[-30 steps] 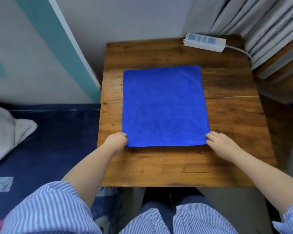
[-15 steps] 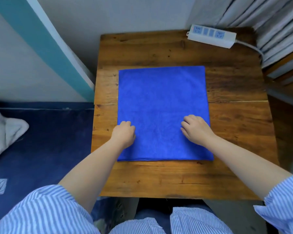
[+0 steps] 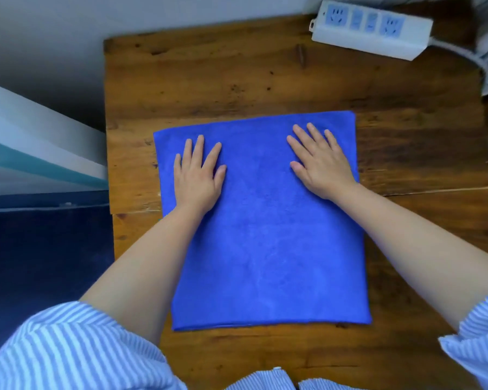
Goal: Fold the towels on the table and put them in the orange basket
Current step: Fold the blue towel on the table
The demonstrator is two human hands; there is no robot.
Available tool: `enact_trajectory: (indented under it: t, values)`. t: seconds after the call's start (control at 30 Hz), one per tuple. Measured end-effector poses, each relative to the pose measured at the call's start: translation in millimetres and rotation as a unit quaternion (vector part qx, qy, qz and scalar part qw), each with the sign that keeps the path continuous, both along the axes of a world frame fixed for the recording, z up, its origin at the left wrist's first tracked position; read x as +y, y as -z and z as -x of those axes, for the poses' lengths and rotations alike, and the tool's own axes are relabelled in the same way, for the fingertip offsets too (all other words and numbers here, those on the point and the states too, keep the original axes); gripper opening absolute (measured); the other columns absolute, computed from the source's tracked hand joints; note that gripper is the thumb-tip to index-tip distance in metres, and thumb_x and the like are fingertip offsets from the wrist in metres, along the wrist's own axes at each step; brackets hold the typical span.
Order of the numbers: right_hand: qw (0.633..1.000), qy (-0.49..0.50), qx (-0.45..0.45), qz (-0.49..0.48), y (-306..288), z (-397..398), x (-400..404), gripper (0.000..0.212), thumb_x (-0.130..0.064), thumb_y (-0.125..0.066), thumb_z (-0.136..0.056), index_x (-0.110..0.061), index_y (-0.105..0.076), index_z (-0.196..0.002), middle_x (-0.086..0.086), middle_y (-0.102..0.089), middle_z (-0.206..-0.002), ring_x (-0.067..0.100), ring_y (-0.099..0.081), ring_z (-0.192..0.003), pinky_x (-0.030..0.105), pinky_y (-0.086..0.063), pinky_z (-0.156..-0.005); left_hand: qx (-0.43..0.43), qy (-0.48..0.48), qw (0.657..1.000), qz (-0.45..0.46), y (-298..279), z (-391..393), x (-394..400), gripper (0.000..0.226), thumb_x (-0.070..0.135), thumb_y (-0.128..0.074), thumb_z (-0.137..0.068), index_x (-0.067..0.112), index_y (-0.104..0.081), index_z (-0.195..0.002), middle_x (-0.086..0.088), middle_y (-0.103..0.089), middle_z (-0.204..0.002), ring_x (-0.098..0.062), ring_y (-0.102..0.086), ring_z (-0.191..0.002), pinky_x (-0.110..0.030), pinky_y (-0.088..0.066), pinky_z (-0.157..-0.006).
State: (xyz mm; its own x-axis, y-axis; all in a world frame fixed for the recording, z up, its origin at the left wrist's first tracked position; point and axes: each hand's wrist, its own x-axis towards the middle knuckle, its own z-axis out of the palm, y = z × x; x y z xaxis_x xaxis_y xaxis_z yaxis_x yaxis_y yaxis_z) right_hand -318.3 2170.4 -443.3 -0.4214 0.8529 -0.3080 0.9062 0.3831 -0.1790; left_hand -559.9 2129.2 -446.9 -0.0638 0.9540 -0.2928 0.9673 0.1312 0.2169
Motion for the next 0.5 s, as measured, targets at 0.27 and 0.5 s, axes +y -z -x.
enact_trajectory:
  t: [0.27, 0.5]
  values:
    - [0.987, 0.156, -0.028, 0.004, -13.4, -56.9, 55.8, 0.055, -0.035, -0.03, -0.096, -0.01, -0.022, -0.144, 0.007, -0.014, -0.155, 0.026, -0.004, -0.144, 0.049, -0.001, -0.115, 0.013, -0.065, 0.998, 0.013, -2.4, 61.0, 36.5, 0.05, 0.034, -0.036, -0.097, 0.021, -0.027, -0.144, -0.008, -0.014, -0.156, -0.028, -0.005, -0.145, -0.046, -0.006, -0.115]
    - [0.99, 0.127, -0.046, -0.026, -38.4, -36.2, 75.2, 0.042, -0.01, -0.05, -0.08, -0.003, -0.052, -0.122, 0.02, -0.055, -0.115, 0.036, -0.043, -0.114, 0.044, -0.028, -0.099, 0.05, -0.042, 0.998, -0.002, -26.8, 65.4, 65.1, 0.042, 0.009, -0.049, -0.085, 0.002, -0.05, -0.127, -0.025, -0.049, -0.123, -0.04, -0.043, -0.114, -0.043, -0.036, -0.093]
